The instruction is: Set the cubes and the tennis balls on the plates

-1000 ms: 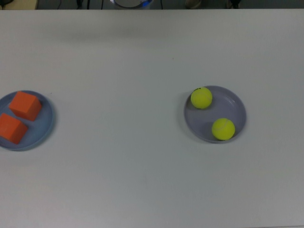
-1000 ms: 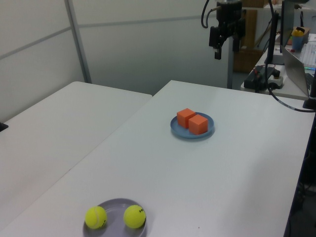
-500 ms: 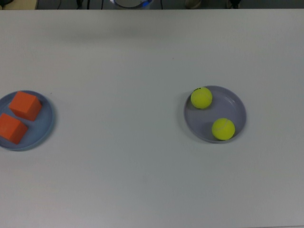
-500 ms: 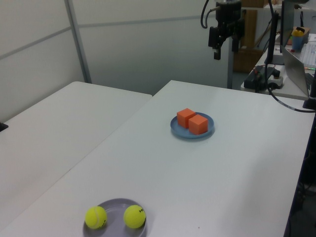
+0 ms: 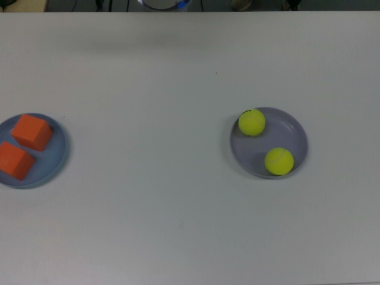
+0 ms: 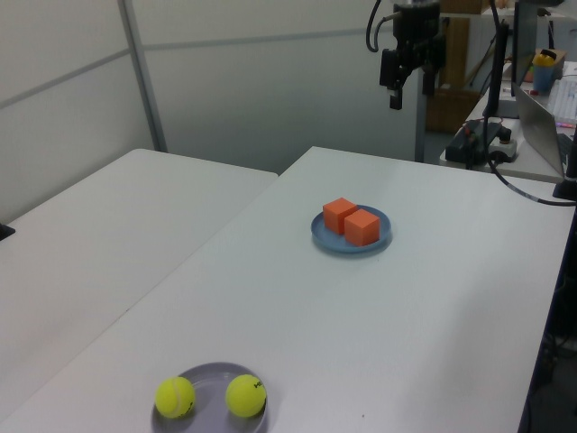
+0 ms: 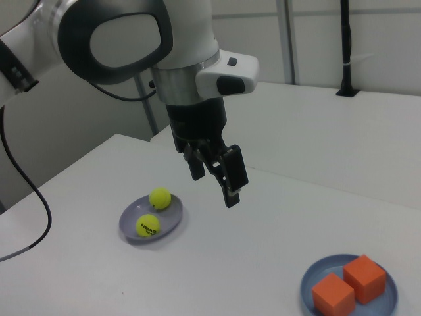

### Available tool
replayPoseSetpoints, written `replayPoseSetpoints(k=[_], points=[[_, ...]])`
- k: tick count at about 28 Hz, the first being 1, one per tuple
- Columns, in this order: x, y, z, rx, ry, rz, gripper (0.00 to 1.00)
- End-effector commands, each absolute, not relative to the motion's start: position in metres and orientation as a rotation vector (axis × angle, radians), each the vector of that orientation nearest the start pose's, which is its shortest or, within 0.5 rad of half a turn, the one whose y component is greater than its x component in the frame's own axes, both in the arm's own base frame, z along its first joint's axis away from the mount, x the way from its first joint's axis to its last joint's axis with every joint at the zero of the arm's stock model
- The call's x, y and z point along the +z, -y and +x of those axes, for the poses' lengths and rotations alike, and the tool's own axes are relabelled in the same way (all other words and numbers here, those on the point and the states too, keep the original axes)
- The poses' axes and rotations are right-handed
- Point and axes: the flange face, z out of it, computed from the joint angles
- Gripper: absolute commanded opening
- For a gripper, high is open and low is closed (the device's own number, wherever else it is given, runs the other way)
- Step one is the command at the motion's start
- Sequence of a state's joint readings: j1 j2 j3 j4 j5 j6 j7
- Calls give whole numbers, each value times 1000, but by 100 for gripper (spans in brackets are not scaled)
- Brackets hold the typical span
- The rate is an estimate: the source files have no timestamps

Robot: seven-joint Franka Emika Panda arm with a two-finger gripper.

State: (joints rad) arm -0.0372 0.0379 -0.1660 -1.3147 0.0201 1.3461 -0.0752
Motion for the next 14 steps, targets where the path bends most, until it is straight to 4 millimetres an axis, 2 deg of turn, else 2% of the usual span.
replayPoseSetpoints(k=[1,14], points=[[703,94,521,25,-194,-3094,100],[700,86,523,36,-169,-3073,100]])
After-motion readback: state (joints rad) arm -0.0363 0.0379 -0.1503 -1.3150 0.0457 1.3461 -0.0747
